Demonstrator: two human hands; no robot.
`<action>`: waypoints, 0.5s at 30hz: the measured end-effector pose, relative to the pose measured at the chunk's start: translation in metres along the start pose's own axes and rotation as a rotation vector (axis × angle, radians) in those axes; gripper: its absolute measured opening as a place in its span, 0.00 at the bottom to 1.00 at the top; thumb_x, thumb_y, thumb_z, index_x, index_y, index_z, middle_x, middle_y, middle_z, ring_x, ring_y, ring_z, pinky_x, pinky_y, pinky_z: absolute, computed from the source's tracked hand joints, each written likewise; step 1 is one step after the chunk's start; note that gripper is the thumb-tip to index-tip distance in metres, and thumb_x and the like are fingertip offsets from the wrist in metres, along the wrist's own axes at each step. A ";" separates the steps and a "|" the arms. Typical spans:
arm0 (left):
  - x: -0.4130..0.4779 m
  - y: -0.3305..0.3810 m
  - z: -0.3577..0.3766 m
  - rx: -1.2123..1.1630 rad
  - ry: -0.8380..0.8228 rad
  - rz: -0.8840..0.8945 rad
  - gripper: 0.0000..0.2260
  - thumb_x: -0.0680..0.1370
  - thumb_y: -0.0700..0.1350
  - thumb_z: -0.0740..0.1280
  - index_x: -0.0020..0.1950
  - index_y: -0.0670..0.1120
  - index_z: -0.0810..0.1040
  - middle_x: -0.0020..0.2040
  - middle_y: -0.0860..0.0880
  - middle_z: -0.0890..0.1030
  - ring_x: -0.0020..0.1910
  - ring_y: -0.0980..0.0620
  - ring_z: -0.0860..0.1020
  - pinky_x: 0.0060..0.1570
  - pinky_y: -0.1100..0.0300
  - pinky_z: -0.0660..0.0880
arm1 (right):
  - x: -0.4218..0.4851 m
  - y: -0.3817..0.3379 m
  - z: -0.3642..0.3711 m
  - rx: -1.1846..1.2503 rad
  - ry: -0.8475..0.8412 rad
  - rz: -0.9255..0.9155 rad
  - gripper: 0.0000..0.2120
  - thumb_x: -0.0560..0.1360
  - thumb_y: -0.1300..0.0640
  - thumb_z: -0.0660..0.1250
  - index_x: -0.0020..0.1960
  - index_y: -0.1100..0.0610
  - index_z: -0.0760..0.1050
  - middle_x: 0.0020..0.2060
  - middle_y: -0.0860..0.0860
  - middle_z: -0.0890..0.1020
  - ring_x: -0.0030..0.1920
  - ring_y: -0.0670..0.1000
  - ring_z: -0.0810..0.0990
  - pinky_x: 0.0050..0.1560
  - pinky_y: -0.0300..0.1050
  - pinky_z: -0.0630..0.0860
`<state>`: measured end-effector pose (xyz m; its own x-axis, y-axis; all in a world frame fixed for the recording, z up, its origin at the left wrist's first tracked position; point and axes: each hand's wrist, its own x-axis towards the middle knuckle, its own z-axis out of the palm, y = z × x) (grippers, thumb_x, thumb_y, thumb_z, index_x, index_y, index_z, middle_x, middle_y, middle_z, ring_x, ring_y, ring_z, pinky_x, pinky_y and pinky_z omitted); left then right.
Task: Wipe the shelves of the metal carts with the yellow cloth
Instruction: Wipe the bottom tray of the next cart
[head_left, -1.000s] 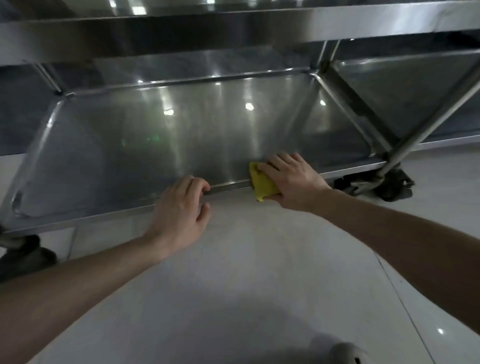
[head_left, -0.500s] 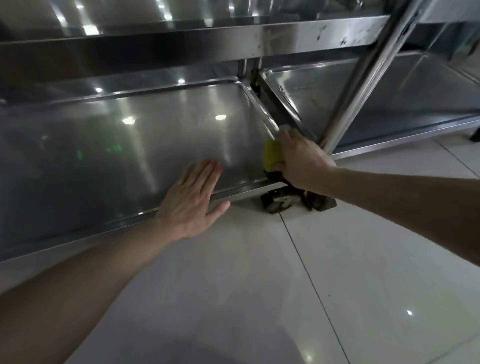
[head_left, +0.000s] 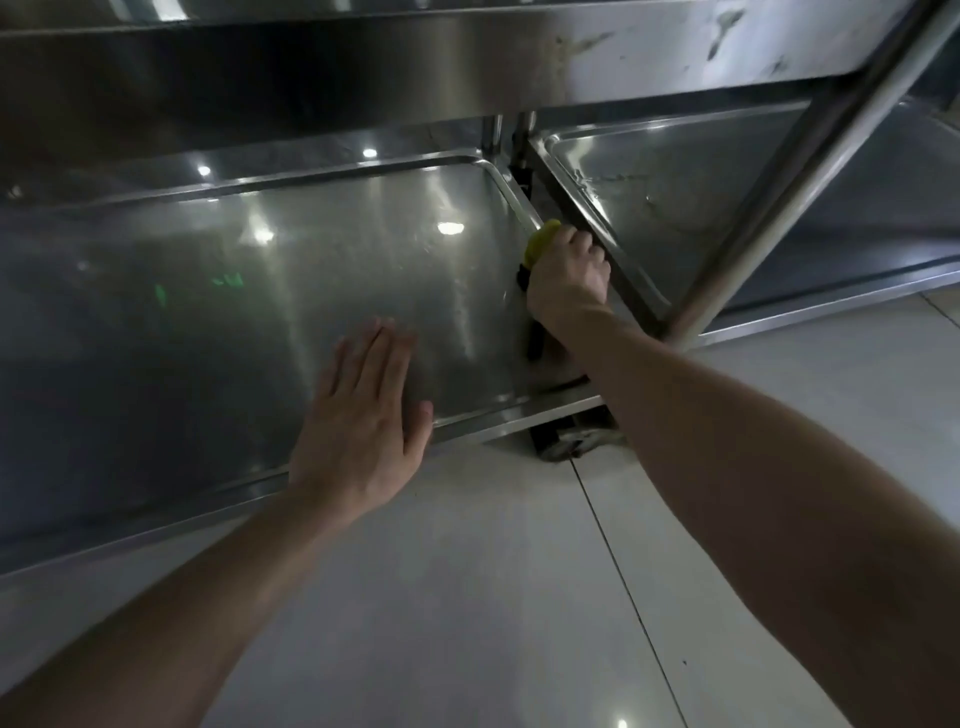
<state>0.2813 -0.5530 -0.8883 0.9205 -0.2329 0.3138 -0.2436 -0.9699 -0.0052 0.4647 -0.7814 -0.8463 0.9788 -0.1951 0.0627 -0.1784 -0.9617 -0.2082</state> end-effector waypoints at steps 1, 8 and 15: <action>0.000 0.000 0.000 0.004 -0.002 0.001 0.32 0.86 0.56 0.55 0.85 0.37 0.59 0.84 0.37 0.63 0.86 0.41 0.57 0.83 0.39 0.56 | 0.015 -0.010 0.003 0.012 0.007 -0.010 0.35 0.82 0.51 0.70 0.80 0.65 0.59 0.75 0.64 0.69 0.75 0.65 0.70 0.74 0.60 0.69; 0.000 0.005 -0.002 -0.016 -0.016 -0.041 0.32 0.85 0.56 0.54 0.86 0.40 0.60 0.85 0.38 0.63 0.85 0.39 0.59 0.82 0.39 0.59 | 0.078 -0.046 0.004 0.030 0.003 -0.059 0.35 0.81 0.53 0.71 0.80 0.64 0.60 0.76 0.63 0.69 0.76 0.65 0.70 0.74 0.60 0.70; 0.001 0.004 -0.001 -0.051 0.018 -0.039 0.31 0.84 0.55 0.55 0.83 0.39 0.66 0.82 0.37 0.68 0.83 0.38 0.65 0.81 0.39 0.60 | -0.029 0.003 -0.015 -0.200 0.042 -0.122 0.23 0.85 0.58 0.60 0.76 0.67 0.63 0.69 0.67 0.73 0.67 0.67 0.77 0.67 0.60 0.76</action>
<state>0.2807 -0.5567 -0.8869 0.9240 -0.1931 0.3300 -0.2234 -0.9731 0.0559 0.4339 -0.7818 -0.8338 0.9901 -0.0786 0.1167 -0.0791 -0.9969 0.0004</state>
